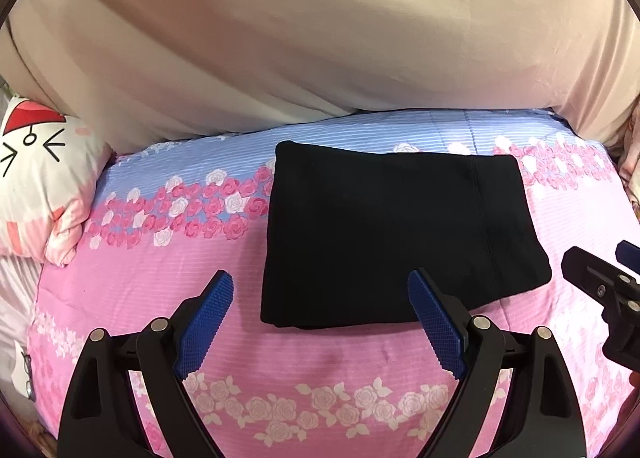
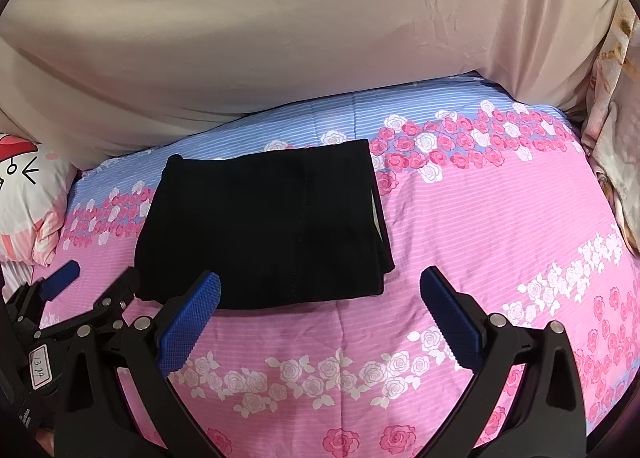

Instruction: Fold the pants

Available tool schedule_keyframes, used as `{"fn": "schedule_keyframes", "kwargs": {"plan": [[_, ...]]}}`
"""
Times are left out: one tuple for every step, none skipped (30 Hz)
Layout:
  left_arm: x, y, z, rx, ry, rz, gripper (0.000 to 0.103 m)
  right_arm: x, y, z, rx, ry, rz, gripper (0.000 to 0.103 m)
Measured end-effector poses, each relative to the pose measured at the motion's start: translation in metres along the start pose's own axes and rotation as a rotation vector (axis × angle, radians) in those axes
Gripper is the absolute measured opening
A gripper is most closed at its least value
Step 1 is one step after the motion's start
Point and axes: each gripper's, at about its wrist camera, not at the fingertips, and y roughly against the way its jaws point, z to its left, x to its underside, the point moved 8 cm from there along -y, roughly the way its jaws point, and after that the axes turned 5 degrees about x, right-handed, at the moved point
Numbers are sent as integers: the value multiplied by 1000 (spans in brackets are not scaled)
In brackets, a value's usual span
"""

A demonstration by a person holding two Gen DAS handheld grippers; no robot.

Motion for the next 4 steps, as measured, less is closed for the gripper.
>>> {"fn": "schedule_keyframes", "kwargs": {"plan": [[1, -1, 0, -1, 3, 13, 87, 0, 0, 0, -1, 0, 0, 98], [3, -2, -1, 22, 5, 26, 87, 0, 1, 0, 0, 0, 0, 98], [4, -3, 0, 25, 7, 31, 87, 0, 1, 0, 0, 0, 0, 98], [5, -3, 1, 17, 7, 32, 87, 1, 1, -1, -1, -1, 1, 98]]}}
